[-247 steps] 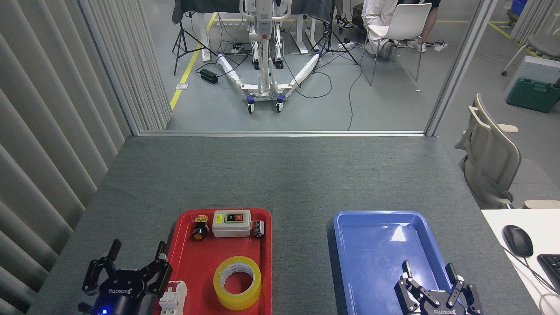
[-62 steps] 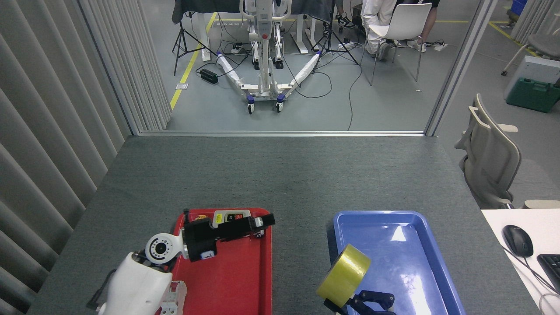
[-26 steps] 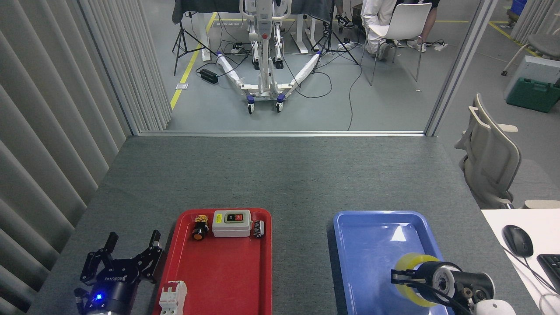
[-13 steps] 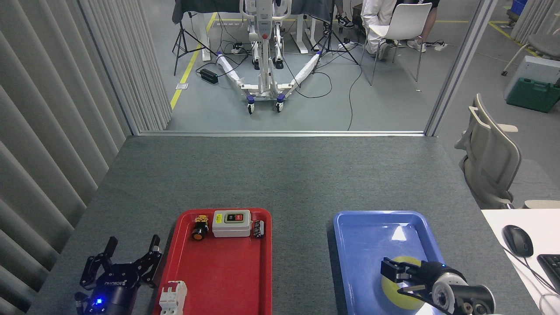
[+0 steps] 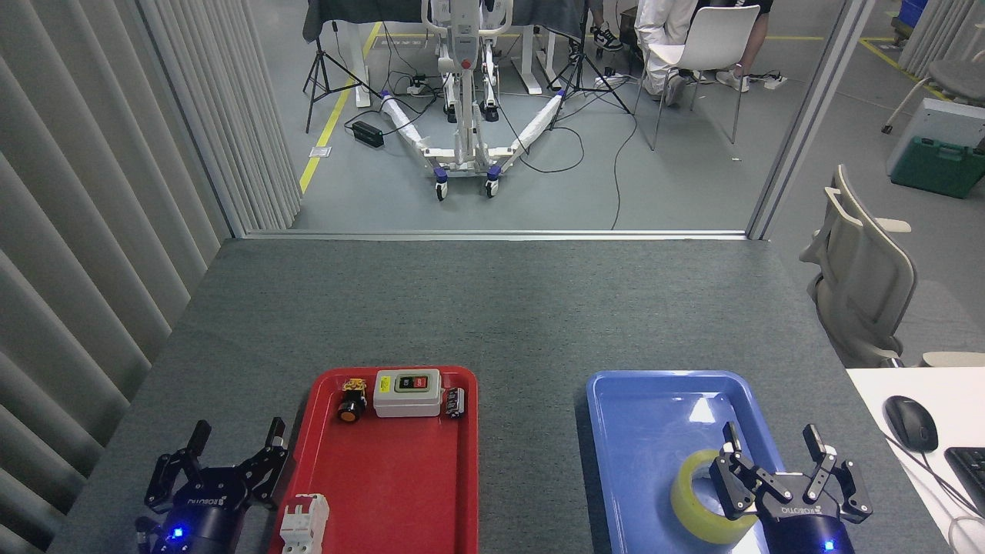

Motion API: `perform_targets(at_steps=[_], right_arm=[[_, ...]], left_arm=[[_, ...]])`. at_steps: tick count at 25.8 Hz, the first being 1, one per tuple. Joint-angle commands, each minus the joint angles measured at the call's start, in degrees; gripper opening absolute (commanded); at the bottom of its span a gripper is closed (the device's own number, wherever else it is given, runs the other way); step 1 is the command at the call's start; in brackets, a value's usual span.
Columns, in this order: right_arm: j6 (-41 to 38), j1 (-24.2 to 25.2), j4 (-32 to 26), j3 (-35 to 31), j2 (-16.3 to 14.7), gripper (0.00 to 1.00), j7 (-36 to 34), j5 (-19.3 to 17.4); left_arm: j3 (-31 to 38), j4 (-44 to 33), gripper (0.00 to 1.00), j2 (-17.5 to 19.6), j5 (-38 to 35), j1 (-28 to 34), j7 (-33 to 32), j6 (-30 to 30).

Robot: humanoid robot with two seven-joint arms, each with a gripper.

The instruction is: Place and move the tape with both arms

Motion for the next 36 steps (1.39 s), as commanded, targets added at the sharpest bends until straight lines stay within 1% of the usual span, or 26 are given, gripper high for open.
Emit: perform_targets(at_steps=[1, 8, 18, 27, 33, 36], right_arm=[[0.3, 0.7, 0.1, -0.2, 0.5, 1.0, 1.9, 0.0], [0.3, 0.7, 0.2, -0.5, 0.6, 1.0, 1.9, 0.0], [0.3, 0.7, 0.2, -0.4, 0.5, 1.0, 1.9, -0.1], [0.3, 0.7, 0.2, -0.2, 0.5, 1.0, 1.9, -0.2], [-0.1, 0.7, 0.1, 0.0, 0.2, 1.0, 2.0, -0.3], [0.0, 0.7, 0.1, 0.3, 0.5, 1.0, 2.1, -0.3]], left_arm=[[0.0, 0.6, 1.0, -0.1, 0.0, 0.0, -0.1, 0.0], [0.0, 1.5, 1.0, -0.9, 0.1, -0.1, -0.9, 0.6], [-0.1, 2.2, 1.0, -1.0, 0.6, -0.1, -1.2, 0.8], [-0.4, -0.5, 1.0, -1.0, 0.6, -0.1, -5.2, 0.4], [-0.6, -0.7, 1.0, -0.7, 0.6, -0.1, -5.5, 0.3], [-0.6, -0.9, 1.0, -0.6, 0.5, -0.1, -5.5, 0.6]])
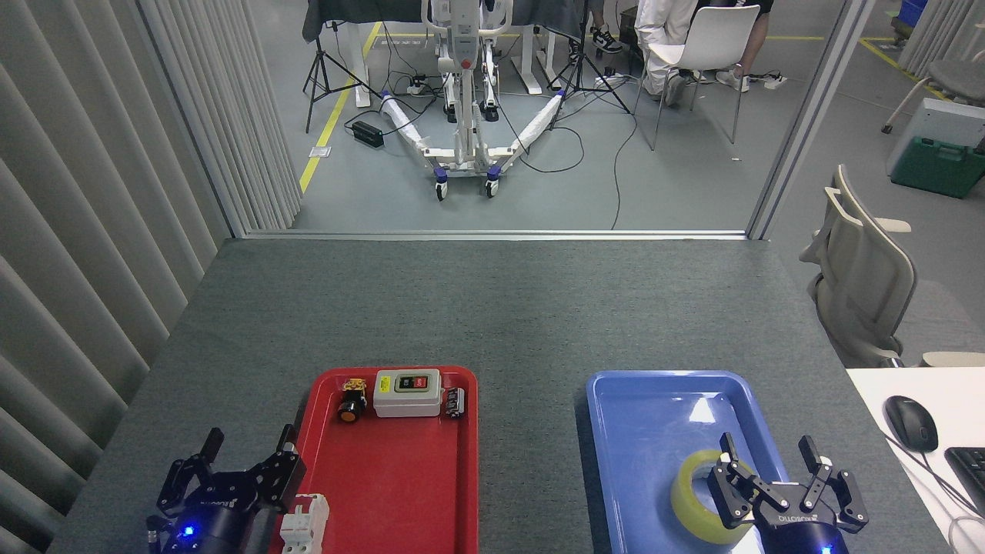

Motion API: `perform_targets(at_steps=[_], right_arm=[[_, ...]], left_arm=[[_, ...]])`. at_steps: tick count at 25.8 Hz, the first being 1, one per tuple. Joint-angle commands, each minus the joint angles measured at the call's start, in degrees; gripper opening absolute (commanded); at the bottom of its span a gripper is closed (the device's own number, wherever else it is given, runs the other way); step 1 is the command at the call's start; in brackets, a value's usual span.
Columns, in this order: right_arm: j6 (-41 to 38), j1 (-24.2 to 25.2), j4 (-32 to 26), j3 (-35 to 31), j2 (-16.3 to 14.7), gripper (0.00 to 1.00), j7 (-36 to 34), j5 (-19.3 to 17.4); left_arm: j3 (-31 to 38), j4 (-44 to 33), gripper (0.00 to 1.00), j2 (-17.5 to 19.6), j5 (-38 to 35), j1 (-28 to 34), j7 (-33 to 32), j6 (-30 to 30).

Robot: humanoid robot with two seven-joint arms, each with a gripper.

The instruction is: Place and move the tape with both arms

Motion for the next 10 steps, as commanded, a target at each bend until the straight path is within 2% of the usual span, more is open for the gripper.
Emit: perform_targets(at_steps=[1, 4, 10], right_arm=[[0.0, 0.1, 0.0, 0.5, 0.3, 1.0, 0.0, 0.0], [-0.1, 0.4, -0.1, 0.5, 0.5, 1.0, -0.1, 0.1], [-0.3, 0.5, -0.1, 0.5, 0.6, 1.0, -0.1, 0.0]], left_arm=[[-0.1, -0.9, 1.0, 0.2, -0.1, -0.3, -0.1, 0.4], [-0.2, -3.7, 1.0, 1.0, -0.1, -1.1, 0.2, 0.9], [-3.3, -1.1, 1.0, 0.2, -0.1, -5.7, 0.0, 0.8]])
